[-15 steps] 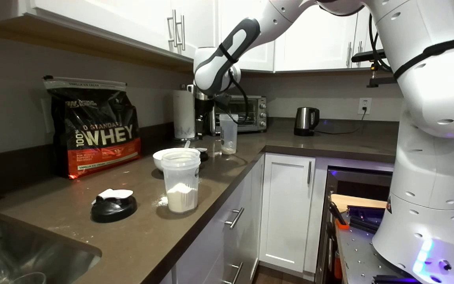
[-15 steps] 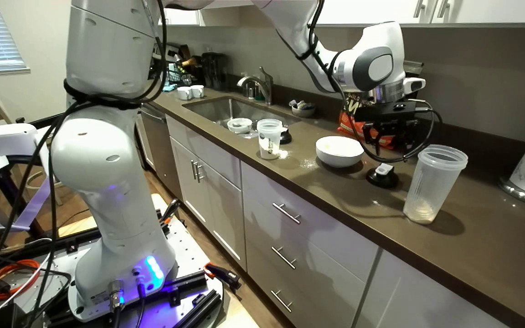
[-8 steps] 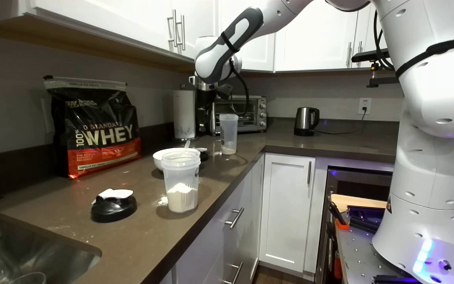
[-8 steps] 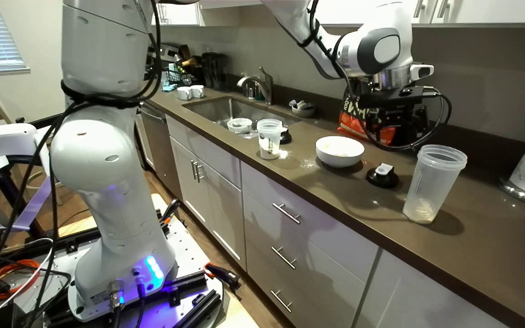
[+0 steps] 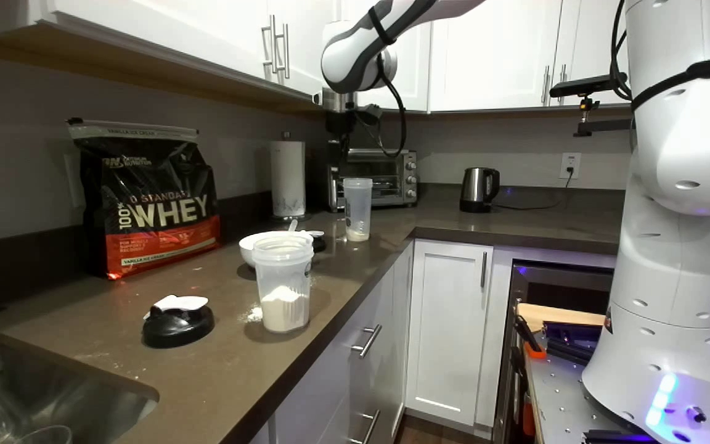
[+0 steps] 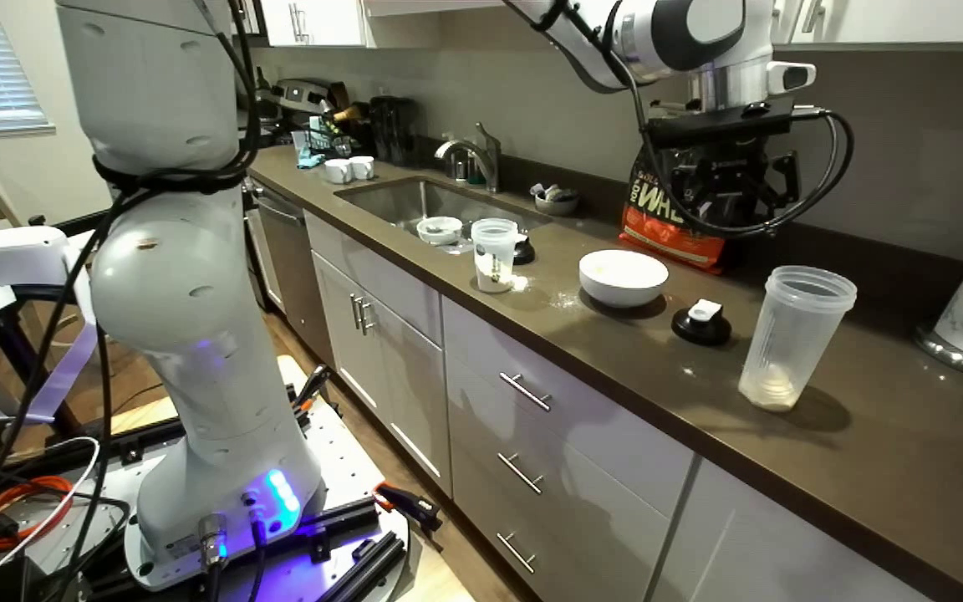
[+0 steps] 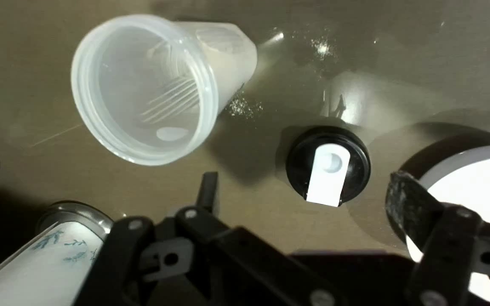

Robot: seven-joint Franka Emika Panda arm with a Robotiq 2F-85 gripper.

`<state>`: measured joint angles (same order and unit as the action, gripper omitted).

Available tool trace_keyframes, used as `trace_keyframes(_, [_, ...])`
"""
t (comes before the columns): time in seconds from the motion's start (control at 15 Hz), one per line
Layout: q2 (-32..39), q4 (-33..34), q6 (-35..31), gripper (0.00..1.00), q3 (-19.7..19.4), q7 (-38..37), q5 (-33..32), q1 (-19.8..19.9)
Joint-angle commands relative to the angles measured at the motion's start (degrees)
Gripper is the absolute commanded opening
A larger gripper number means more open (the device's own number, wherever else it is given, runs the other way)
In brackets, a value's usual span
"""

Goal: Remove the black lid from the bottle on the right

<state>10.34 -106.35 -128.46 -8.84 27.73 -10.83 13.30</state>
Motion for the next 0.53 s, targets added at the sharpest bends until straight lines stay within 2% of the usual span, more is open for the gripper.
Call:
trace_keyframes(0.0, [-5.0, -2.8, 2.8, 1.00, -0.6, 3.7, 0.9, 0.6])
trace_keyframes(0.47, [-8.4, -2.3, 8.5, 1.00, -2.4, 8.0, 1.5, 0.4])
